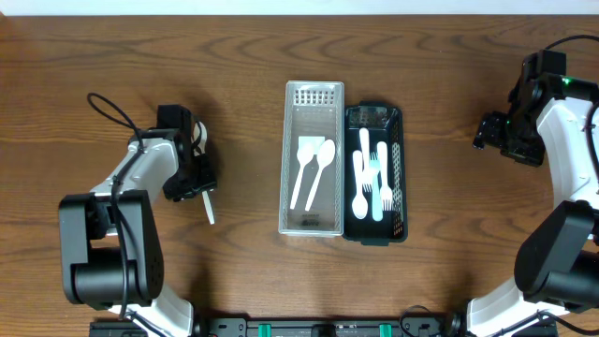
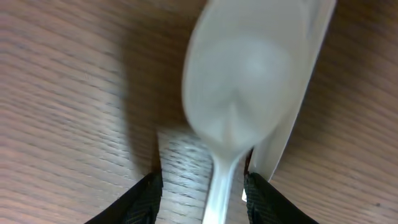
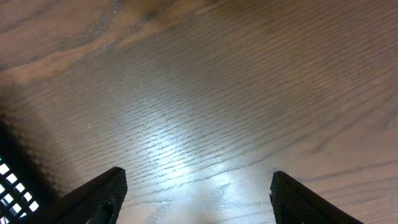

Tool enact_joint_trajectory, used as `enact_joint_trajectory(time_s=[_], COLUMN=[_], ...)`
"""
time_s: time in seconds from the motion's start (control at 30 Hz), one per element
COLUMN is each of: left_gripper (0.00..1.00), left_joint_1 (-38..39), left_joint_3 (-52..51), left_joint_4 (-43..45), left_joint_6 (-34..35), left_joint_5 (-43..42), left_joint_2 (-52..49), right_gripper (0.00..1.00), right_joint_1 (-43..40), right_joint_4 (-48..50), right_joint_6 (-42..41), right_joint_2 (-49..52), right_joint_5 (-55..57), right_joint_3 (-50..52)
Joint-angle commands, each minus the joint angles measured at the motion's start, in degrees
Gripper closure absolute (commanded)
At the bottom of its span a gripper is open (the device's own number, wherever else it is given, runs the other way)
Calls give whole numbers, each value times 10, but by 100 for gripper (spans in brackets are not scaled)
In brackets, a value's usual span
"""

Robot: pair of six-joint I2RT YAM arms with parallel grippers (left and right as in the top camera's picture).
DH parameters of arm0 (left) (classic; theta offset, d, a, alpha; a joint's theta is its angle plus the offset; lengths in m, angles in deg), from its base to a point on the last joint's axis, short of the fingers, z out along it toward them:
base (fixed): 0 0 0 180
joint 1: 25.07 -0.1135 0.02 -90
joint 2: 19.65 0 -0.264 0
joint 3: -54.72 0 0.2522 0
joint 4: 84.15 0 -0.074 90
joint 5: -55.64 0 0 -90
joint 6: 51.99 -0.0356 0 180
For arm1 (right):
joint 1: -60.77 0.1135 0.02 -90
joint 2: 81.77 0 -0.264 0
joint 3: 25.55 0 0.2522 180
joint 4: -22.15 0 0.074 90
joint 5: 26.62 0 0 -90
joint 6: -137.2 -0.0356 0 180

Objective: Pack container
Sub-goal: 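Move the left gripper to the remaining spoons and grasp one, then carry the spoon over the clear basket and release it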

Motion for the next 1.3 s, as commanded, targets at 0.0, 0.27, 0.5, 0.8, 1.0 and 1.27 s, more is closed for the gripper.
enact_joint_trajectory(time_s=[0.0,0.27,0.5,0.8,1.0,1.27], left_gripper=[54,54,75,94,94,94], left_joint_1=[-16,-23,-23,-23,-21,41], left_joint_3=[-1,-1,-1,-1,20,144], left_joint_4=[-5,-12,-11,-11,-38,-156], left_joint_6=[-3,-16,-16,-30,-43,-44], left_joint_5=[1,1,1,1,1,1], left_joint_2=[-4,-3,-3,-3,3,92], right_gripper=[23,23,23,23,23,23], right_joint_1=[-5,-5,-5,-5,-5,-5], right_joint_4=[-1,-1,-1,-3,-2,0], right_joint_6=[8,9,8,8,8,8], right_joint_2=[5,5,5,5,5,5], right_joint_5=[0,0,0,0,0,0], right_joint_3=[2,2,2,2,2,2])
